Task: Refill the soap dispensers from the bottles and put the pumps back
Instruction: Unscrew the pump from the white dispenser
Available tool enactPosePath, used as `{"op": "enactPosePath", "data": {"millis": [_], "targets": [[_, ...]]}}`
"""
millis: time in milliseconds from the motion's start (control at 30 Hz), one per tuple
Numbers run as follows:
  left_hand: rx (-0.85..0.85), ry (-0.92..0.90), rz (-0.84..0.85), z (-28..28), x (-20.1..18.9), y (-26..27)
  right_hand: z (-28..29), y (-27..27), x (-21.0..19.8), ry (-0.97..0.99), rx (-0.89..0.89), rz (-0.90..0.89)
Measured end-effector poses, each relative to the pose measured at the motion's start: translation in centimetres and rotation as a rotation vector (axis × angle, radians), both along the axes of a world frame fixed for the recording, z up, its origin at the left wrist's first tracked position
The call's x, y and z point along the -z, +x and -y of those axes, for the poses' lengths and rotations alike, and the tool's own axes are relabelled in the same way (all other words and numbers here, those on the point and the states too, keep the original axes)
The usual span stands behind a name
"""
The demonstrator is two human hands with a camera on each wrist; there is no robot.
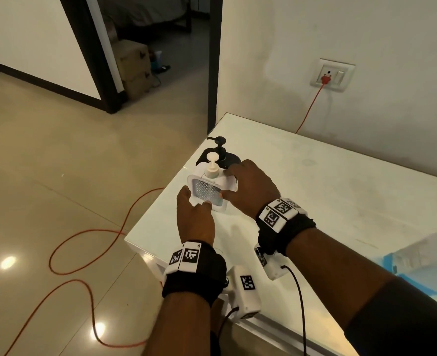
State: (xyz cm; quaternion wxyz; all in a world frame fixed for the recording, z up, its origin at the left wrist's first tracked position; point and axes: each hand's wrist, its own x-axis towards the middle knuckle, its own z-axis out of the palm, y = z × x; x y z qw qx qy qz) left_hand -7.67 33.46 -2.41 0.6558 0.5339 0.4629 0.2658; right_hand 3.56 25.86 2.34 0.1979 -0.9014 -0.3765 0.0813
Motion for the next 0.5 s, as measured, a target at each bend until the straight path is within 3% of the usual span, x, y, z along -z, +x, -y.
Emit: {"op": "enactPosePath", "data": {"millis": [333, 433, 500], "targets": [[-0.008, 0.015, -0.029, 1.8, -1.1, 0.3, 3.3, -0.5, 0.0, 0.055, 0.023, -0.068], [0.118, 0.122, -0.036, 3.5, -2.2, -0.1, 7.5, -1.2, -0.4, 0.083, 0.058, -0.125], [0.311, 0.217, -0.048, 5.0, -2.8, -0.2, 11.1, -1.7, -0.5, 0.095, 0.097, -0.165]]}}
